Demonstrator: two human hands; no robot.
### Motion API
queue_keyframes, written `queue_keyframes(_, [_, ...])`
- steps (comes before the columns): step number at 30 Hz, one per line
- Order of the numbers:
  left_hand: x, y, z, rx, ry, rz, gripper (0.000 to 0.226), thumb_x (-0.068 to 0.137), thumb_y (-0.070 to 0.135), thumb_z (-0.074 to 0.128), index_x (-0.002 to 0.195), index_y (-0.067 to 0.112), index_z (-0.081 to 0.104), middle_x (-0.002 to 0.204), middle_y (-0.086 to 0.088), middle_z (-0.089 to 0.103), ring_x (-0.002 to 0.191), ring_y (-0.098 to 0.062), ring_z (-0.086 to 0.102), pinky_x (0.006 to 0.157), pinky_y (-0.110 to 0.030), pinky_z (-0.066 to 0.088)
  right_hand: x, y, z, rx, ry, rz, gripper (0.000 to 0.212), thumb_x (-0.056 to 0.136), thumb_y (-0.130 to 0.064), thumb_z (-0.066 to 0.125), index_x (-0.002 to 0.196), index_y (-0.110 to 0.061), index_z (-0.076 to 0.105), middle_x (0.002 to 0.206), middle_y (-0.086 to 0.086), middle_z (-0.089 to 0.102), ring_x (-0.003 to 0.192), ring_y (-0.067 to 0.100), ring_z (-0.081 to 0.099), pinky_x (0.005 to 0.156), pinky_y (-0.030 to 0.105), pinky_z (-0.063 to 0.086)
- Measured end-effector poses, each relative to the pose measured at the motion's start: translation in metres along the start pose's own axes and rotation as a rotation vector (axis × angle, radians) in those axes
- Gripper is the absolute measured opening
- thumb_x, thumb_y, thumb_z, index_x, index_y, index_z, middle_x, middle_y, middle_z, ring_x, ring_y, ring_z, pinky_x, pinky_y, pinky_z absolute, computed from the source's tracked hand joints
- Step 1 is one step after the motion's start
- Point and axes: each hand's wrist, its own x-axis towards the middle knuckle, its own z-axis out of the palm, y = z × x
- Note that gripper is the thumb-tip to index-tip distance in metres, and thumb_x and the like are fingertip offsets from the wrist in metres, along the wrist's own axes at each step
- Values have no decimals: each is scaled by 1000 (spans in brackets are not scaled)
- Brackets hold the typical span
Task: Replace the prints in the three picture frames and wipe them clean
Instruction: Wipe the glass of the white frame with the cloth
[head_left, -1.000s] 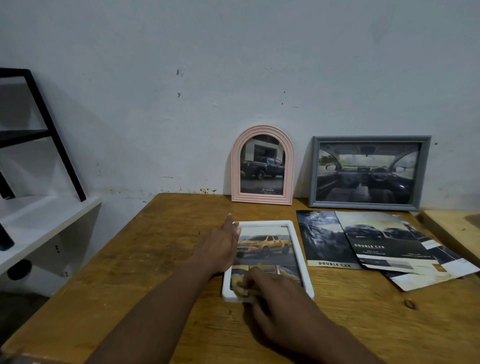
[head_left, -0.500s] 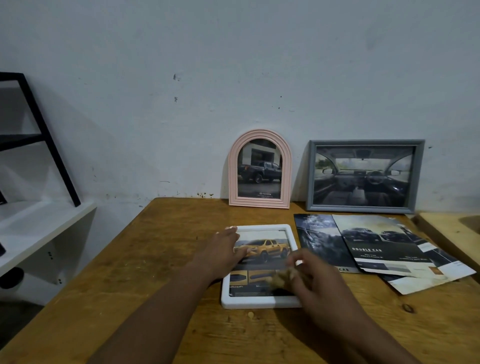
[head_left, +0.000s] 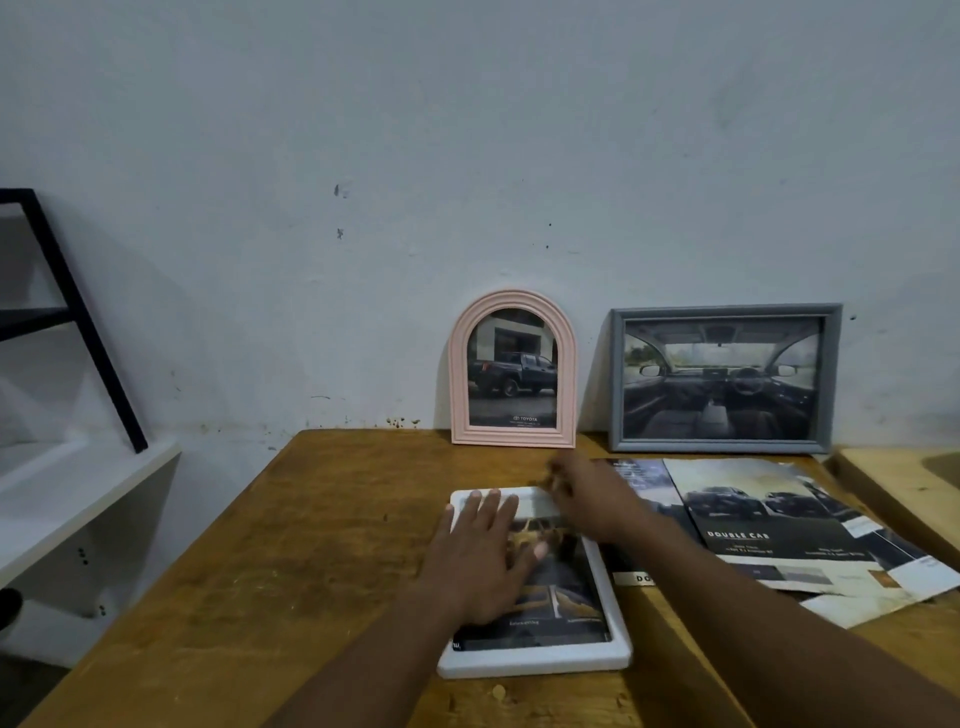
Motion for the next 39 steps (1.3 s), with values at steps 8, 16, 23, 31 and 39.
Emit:
queue_keyframes(8, [-6, 5, 0, -205, 125, -117, 67, 106, 55, 28, 163, 25, 10, 169, 0, 21, 156, -20, 11, 126, -39, 3, -18, 16, 33, -122, -74, -82, 55, 108, -30, 32, 159, -11, 19, 168, 10, 9, 155, 22, 0, 122, 31, 7])
queue_keyframes(16, [-13, 10, -7, -338, 123, -166, 60, 108, 49, 27, 163, 25, 17, 168, -2, 21, 156, -26, 10, 125, -42, 9, -108, 1, 27, -105, -56, -104, 51, 107, -26, 33, 156, -13, 25, 168, 4, 7, 155, 19, -2, 120, 24, 6])
queue_keyframes(23, [-12, 8, -4, -432, 151, -176, 60, 108, 49, 25, 161, 21, 23, 168, -2, 23, 156, -30, 12, 124, -44, 13, -179, -22, 50, -212, 102, -32, 67, 99, -41, 17, 141, -3, 54, 154, 11, 43, 141, 26, 45, 108, 27, 41])
queue_keyframes(31, [-4, 1, 3, -553, 153, -205, 58, 107, 53, 26, 159, 26, 28, 166, -1, 27, 155, -32, 15, 123, -46, 17, -185, -76, 92, -282, 39, 50, 66, 96, -27, 17, 107, 0, 77, 117, 18, 72, 107, 36, 70, 90, 46, 56])
queue_keyframes(39, [-20, -10, -21, -962, 169, -160, 39, 100, 60, 44, 132, 41, 56, 138, 1, 59, 114, -16, 62, 100, -48, 54, -180, -64, 20, 297, 228, -146, 39, 104, -25, 43, 142, -33, 50, 135, -22, 48, 128, -3, 43, 109, 19, 36])
